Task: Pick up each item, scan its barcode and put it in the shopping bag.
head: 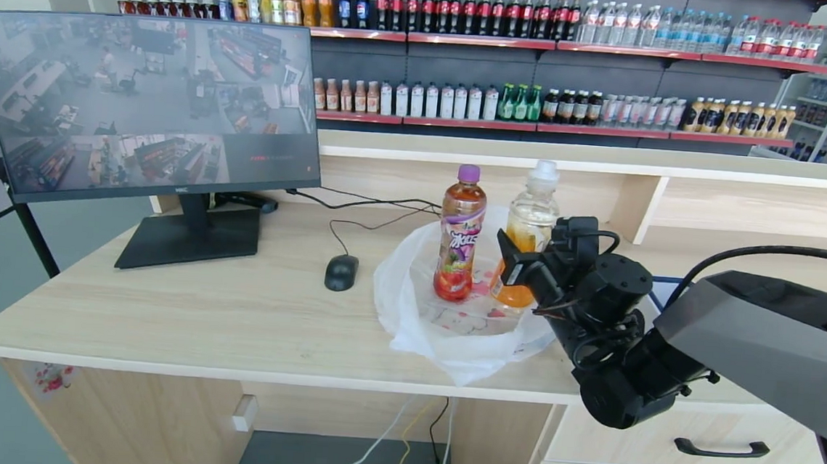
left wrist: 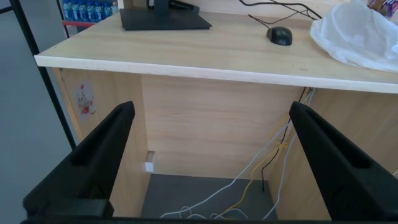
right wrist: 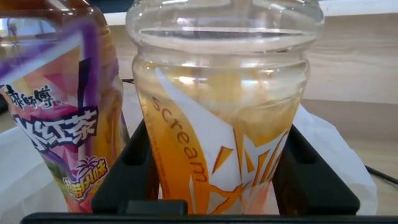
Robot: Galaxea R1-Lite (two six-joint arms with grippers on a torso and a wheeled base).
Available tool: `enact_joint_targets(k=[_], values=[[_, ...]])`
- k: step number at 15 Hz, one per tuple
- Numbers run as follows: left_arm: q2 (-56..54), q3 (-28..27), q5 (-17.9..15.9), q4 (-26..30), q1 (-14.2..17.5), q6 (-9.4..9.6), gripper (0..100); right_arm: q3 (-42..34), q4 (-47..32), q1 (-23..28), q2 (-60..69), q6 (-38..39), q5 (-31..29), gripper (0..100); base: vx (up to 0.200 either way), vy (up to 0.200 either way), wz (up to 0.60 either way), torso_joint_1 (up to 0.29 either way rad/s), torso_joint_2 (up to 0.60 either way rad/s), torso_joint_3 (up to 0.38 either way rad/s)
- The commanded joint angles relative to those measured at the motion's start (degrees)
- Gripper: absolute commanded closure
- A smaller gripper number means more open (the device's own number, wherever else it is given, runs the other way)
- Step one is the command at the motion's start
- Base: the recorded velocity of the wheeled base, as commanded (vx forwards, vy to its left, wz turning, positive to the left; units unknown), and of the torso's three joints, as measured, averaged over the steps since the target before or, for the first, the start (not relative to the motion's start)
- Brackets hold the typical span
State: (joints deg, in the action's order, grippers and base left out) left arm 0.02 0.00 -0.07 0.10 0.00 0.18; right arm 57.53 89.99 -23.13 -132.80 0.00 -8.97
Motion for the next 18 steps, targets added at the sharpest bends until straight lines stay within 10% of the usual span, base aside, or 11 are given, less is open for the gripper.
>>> enact_joint_targets(k=[1,18], values=[[-0.02,0.00,-0.01,-0.01,0.00,-0.01,0,0.04,0.01,0.01,-1.23,0.35,0.01,100,0.000,0.000,0.00,0.000,0.00,0.000],[-0.02,0.00,-0.01,-0.01,0.00,-0.01,0,-2.60,0.01,-1.04,-2.46,1.41,0.01,100,0.000,0.000,0.00,0.000,0.00,0.000]])
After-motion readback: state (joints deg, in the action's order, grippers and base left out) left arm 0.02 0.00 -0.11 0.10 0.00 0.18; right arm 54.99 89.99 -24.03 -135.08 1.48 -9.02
